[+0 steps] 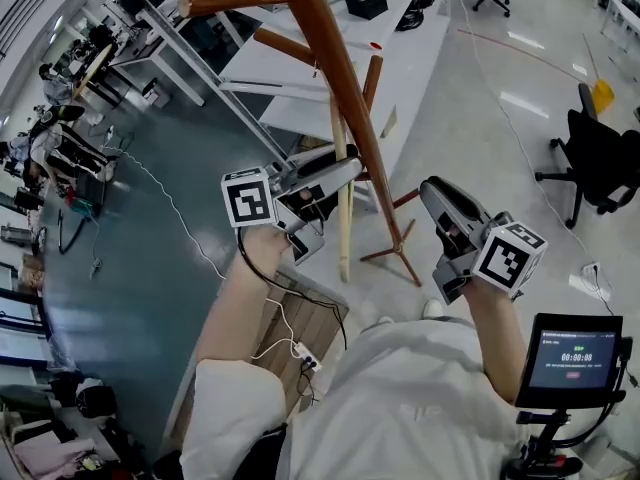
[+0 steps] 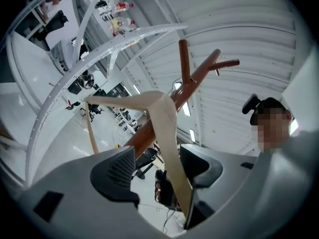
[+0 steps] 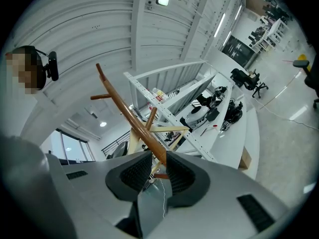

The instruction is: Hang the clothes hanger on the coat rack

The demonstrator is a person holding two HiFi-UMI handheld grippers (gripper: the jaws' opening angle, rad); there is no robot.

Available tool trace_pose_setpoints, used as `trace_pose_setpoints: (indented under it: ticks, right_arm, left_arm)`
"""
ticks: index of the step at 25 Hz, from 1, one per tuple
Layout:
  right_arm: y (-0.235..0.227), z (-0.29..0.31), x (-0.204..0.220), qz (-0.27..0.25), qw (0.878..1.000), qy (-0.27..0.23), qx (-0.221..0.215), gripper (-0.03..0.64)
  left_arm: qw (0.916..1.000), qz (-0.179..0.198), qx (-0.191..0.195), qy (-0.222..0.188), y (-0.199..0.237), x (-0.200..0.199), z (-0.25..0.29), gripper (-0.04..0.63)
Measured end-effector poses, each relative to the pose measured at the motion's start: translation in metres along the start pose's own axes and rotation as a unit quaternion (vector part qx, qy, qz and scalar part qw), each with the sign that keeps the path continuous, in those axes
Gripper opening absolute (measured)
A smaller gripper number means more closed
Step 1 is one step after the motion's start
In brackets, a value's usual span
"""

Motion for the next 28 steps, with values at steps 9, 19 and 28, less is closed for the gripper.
trace_pose_setpoints:
  ticks: [9,19,28]
  right_arm:
    - [0.011,0.002,0.003,0.003,0.999,0.013,-0.029,0.097]
    - [0.031,0.029,0.022,0.023,0.994,0.055,-0.091,0.097]
    - [0.066,0.047,0.058,0.041,0.982,0.116,-0.141,0.097]
  left_arm:
    - [0.9895,-0.047,-0.006,-0.136,-0.006,0.000,-0.051,0.268]
    - [0.9544,-0.116,-0.034,-0.273,-0.009,0.043,-0.142,0.267]
    - [0.9050,-0.195,-0.093,-0.367,-0.031,0.154,-0.183,0.265]
Point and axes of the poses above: the fingertips, and each gripper's own axes: z forward along the fingers, y to its left, x out of its underside, the point moved 7 cm from there along -z, backward along the fingers, and after that the axes turned 13 degrees about -x, right-handed, at the moved point
